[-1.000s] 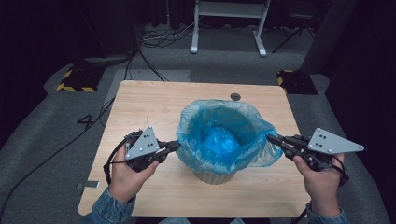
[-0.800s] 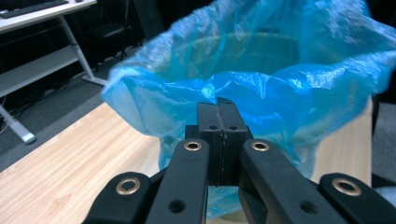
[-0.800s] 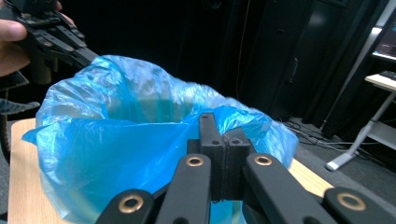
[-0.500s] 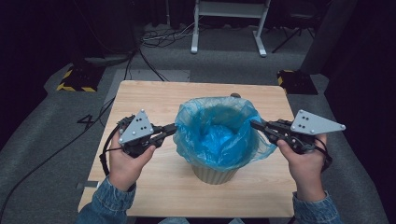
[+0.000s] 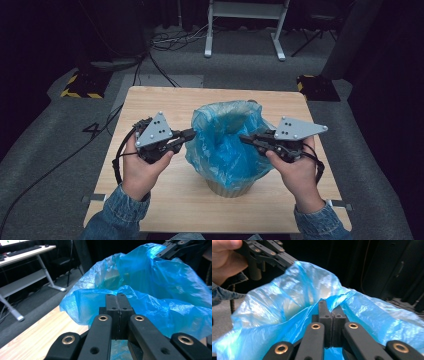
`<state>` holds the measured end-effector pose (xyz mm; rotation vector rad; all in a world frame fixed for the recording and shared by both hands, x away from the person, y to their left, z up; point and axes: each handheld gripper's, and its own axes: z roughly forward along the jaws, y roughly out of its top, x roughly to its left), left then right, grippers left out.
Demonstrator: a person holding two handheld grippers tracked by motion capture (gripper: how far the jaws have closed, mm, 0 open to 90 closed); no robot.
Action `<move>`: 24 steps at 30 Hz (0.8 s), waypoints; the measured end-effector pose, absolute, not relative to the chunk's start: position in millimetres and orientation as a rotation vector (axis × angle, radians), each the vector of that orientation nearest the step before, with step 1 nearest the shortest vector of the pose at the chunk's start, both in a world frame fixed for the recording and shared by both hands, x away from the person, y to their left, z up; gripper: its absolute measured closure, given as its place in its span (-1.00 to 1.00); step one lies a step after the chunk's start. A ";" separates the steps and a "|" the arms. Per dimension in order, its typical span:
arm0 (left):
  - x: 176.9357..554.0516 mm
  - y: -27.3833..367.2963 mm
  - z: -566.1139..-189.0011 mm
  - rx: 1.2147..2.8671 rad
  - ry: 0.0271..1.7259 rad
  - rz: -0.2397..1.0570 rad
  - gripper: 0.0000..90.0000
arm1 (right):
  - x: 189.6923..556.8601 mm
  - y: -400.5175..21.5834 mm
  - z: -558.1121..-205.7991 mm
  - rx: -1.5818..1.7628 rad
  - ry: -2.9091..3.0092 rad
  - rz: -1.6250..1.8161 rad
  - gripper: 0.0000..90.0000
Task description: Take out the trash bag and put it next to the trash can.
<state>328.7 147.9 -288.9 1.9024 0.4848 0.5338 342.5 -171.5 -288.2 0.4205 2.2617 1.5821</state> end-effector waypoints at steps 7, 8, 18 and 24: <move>336.3 135.9 -284.1 1.919 0.477 0.520 1.00 | 344.8 -150.6 -288.9 0.426 2.310 1.607 0.79; 336.9 132.7 -284.1 1.922 0.472 0.516 1.00 | 345.3 -148.4 -288.7 0.430 2.308 1.611 0.70; 343.8 116.5 -289.4 1.980 0.458 0.502 1.00 | 345.2 -157.5 -288.0 0.594 2.264 1.518 -0.19; 348.8 104.8 -296.7 2.003 0.447 0.474 1.00 | 347.2 -168.1 -289.4 0.638 2.280 1.438 -0.44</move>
